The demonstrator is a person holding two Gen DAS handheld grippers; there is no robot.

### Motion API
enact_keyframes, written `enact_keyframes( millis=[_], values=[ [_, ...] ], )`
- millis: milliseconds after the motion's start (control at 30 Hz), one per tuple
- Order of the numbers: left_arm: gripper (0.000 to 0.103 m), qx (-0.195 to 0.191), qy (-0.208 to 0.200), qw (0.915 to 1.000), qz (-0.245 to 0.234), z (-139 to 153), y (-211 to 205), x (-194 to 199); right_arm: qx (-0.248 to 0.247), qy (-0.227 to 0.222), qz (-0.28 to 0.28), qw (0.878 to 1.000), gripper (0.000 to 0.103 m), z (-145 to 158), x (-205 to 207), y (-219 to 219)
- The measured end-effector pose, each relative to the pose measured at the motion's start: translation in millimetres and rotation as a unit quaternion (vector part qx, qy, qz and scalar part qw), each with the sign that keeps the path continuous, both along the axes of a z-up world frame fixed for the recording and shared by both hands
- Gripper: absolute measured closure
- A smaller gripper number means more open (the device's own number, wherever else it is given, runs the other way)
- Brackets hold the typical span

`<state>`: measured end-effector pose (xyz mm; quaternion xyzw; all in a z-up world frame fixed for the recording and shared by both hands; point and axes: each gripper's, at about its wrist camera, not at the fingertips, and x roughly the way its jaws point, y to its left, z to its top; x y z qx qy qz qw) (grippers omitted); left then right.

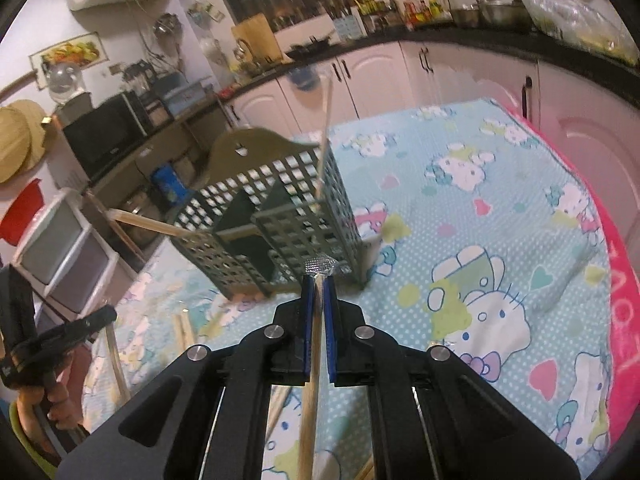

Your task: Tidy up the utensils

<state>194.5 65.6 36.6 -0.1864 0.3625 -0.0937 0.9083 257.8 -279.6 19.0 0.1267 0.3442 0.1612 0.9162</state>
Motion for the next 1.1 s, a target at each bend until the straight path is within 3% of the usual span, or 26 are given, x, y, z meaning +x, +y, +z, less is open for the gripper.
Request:
enact_keyframes(
  millis=[500, 1100],
  values=[
    [0.102, 0.011, -0.07, 0.9968, -0.037, 60, -36, -1, 0.0, -0.086, 0.018, 0.996, 0.098, 49, -33, -3],
    [0.102, 0.023, -0.14, 0.9875, -0.07, 120, -86, 38, -0.013, -0.153, 0.011, 0.988, 0.098, 92, -20, -11]
  ],
)
